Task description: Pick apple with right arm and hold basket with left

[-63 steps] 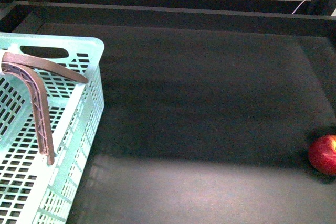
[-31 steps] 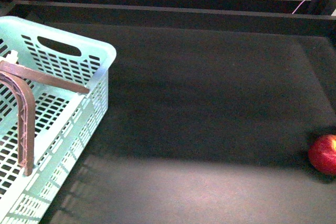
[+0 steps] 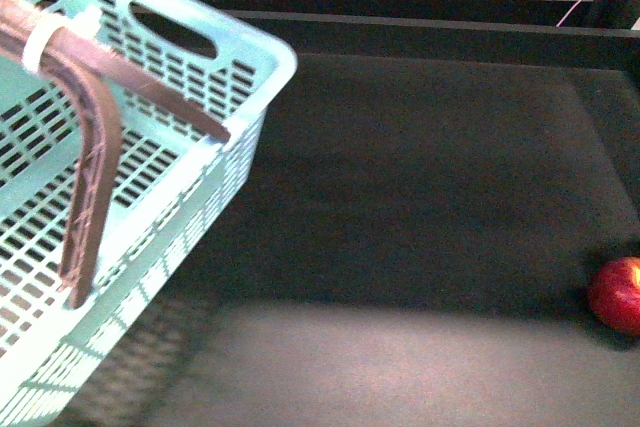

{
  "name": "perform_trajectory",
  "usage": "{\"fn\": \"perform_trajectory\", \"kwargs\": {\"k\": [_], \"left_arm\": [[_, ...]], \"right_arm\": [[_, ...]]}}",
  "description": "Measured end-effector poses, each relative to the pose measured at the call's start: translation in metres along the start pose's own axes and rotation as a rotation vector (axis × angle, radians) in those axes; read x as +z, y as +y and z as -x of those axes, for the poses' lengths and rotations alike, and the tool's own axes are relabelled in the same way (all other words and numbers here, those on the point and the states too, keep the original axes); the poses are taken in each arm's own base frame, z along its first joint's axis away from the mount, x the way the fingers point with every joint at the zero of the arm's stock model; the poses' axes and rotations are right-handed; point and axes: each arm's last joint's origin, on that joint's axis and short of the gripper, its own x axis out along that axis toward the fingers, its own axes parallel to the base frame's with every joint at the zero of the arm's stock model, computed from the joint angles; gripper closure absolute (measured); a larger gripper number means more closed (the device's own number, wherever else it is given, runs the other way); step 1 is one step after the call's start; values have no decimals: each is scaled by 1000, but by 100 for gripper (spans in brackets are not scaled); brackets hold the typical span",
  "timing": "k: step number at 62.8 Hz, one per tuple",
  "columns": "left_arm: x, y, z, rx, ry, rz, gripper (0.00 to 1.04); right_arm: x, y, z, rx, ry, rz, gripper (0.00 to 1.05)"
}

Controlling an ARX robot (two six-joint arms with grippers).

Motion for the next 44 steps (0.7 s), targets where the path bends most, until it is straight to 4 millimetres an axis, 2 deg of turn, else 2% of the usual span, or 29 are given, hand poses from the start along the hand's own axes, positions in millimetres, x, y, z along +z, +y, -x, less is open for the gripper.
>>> {"fn": "perform_trajectory", "kwargs": {"k": [7, 10, 22, 33, 38, 44], "left_arm": [[-19, -33, -4, -59, 48, -35, 90], [-34, -54, -4, -99, 78, -60, 90], [-75, -96, -7, -171, 188, -124, 90], [-107, -107, -5, -170, 282, -176, 90], [-129, -111, 0, -185, 338, -207, 90], [-140, -113, 3, -196, 366, -227, 90]], "right_arm": [[0, 0, 0, 0, 0, 0, 9], [0, 0, 0, 0, 1, 0, 9], [0, 0, 0, 0, 0, 0, 9], [0, 0, 0, 0, 0, 0, 9], [0, 0, 0, 0, 0, 0, 9], [0, 0, 0, 0, 0, 0, 9]]}}
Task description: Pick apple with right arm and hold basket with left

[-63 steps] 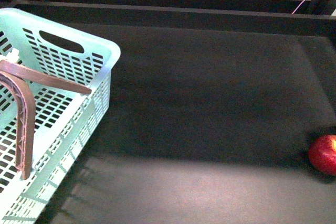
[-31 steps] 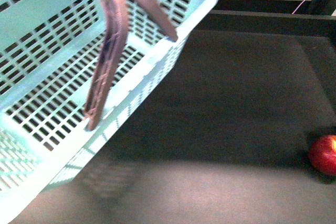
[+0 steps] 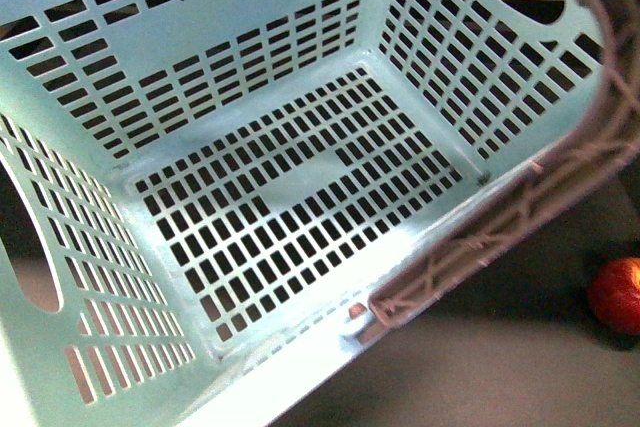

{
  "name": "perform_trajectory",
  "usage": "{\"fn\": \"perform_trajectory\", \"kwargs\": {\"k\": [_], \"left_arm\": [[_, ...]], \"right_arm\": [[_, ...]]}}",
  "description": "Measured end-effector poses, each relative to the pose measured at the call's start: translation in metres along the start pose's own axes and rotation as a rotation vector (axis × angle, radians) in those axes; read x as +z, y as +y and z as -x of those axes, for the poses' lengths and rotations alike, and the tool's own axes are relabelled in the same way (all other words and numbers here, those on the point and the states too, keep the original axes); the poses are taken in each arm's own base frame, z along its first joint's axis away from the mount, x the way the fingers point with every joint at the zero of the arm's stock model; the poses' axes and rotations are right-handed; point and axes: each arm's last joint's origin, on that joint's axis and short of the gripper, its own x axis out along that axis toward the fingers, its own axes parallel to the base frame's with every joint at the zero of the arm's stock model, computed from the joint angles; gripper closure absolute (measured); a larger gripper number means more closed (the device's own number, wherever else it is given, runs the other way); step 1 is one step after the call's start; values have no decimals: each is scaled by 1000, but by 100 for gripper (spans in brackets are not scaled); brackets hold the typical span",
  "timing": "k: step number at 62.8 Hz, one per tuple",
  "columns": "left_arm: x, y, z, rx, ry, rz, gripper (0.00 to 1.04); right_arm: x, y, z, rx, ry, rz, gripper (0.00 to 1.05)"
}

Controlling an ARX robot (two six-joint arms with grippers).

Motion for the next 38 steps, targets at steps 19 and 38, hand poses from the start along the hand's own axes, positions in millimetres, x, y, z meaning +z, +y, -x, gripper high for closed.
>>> {"fn": "perform_trajectory", "kwargs": {"k": [19, 38], "left_arm": [[-6, -3, -1, -3, 12, -37, 90], [-6, -3, -1, 1, 10, -41, 90]], "right_arm": [[0, 0, 0, 0, 0, 0, 9], [0, 0, 0, 0, 0, 0, 9]]}}
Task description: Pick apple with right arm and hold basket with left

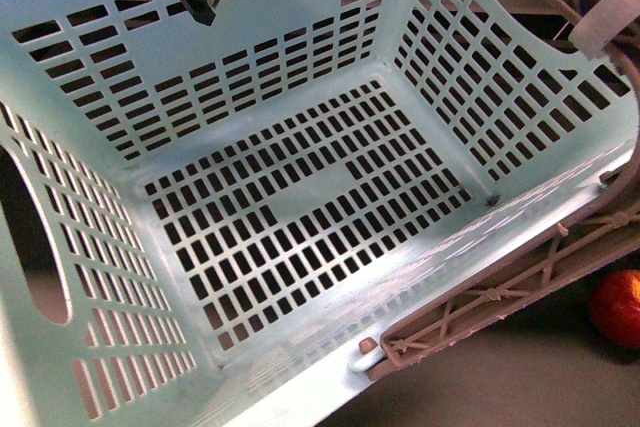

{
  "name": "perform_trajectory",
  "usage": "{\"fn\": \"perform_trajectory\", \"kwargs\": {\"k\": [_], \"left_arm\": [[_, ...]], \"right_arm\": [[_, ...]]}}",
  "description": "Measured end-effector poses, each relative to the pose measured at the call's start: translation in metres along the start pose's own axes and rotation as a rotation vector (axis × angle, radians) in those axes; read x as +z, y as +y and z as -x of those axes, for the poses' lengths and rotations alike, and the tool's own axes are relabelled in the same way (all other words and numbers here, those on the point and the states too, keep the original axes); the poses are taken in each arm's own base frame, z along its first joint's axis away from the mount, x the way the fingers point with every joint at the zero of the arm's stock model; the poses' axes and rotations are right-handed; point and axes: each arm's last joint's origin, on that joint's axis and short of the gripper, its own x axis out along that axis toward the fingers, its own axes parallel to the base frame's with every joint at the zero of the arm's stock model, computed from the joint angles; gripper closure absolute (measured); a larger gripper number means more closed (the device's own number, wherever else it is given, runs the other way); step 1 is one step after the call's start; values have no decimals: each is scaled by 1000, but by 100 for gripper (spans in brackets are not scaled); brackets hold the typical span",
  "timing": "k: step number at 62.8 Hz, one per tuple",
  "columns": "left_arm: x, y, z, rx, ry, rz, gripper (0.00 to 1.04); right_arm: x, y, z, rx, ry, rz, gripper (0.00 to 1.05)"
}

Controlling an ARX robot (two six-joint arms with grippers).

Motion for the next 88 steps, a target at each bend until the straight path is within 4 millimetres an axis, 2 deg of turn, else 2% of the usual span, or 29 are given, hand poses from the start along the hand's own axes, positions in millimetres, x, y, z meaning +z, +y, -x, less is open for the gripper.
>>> {"fn": "perform_trajectory", "kwargs": {"k": [9, 15, 17, 21, 31, 35, 40, 49, 62, 88], "left_arm": [[0, 0, 0, -1, 2, 0, 90], [0, 0, 0, 1, -1, 1, 90], [0, 0, 0, 1, 0, 0, 90], [0, 0, 0, 1, 0, -3, 90], [0, 0, 0, 2, -3, -3, 90], [0, 0, 0, 1, -3, -4, 90], [0, 0, 0, 0, 0, -3, 90], [0, 0, 0, 0, 0, -3, 90], [0, 0, 0, 1, -2, -3, 90], [0, 0, 0, 0, -1, -3, 90]], "right_arm": [[-1, 0, 0, 1, 19, -1, 9], [-3, -3, -3, 2, 322, -23, 9], [-4, -5, -5, 0, 370, -32, 9], [-7, -12, -12, -23, 440, -59, 9], [-3, -40, -36, -99, 449, -95, 9], [-7, -49, -47, -110, 478, -76, 9], [-21, -58, -64, -94, 542, -49, 9], [-62, -78, -107, -97, 718, -26, 9], [-117, -82, -141, -111, 944, -6, 9], [-155, -64, -181, -104, 1027, 93, 9]]}}
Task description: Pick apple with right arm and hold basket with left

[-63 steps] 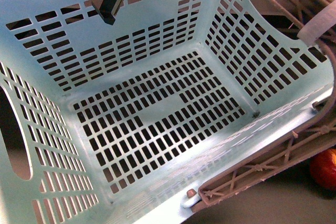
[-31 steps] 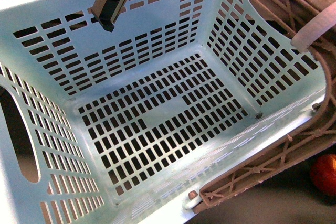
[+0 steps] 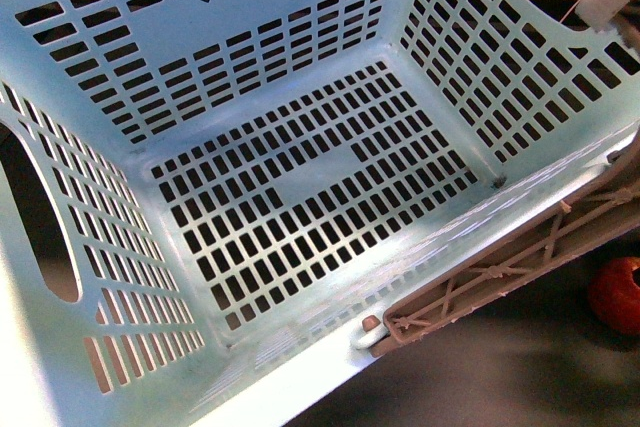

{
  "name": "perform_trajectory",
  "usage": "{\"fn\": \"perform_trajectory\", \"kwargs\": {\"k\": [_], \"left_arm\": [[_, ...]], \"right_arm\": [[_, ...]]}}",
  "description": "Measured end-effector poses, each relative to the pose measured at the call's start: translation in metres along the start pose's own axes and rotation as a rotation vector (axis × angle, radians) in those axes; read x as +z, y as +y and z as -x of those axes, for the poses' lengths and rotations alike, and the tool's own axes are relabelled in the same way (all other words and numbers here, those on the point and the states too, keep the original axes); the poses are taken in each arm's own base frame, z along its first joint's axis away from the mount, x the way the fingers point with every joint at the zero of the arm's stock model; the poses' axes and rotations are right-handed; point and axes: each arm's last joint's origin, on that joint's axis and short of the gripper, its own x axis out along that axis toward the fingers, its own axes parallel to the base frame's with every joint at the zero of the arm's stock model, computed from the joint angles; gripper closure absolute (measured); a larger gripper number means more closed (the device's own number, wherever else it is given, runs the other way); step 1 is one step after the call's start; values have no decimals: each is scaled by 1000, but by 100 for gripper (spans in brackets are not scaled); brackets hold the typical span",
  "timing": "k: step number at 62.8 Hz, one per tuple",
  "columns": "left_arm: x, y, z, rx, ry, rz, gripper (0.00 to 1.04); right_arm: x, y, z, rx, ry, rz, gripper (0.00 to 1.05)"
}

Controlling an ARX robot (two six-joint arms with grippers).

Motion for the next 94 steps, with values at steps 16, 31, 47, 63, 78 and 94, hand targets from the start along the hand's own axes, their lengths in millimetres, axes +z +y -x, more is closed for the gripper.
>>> {"fn": "perform_trajectory", "kwargs": {"k": [16, 31, 47, 63, 78, 94], "left_arm": [[0, 0, 0, 0, 1, 0, 90], [0, 0, 0, 0, 1, 0, 90], [0, 0, 0, 0, 1, 0, 90], [0, 0, 0, 0, 1, 0, 90], [0, 0, 0, 0, 1, 1, 90], [0, 0, 0, 0, 1, 0, 90]], "right_arm": [[10, 4, -31, -39, 31, -19, 9], [16, 5, -58, -68, 72, -45, 9], [9, 6, -72, -78, 111, -62, 18], [6, 3, -71, -83, 100, -100, 25], [9, -14, -51, -104, 59, -169, 25], [81, -44, 35, -122, -271, -246, 25]]}}
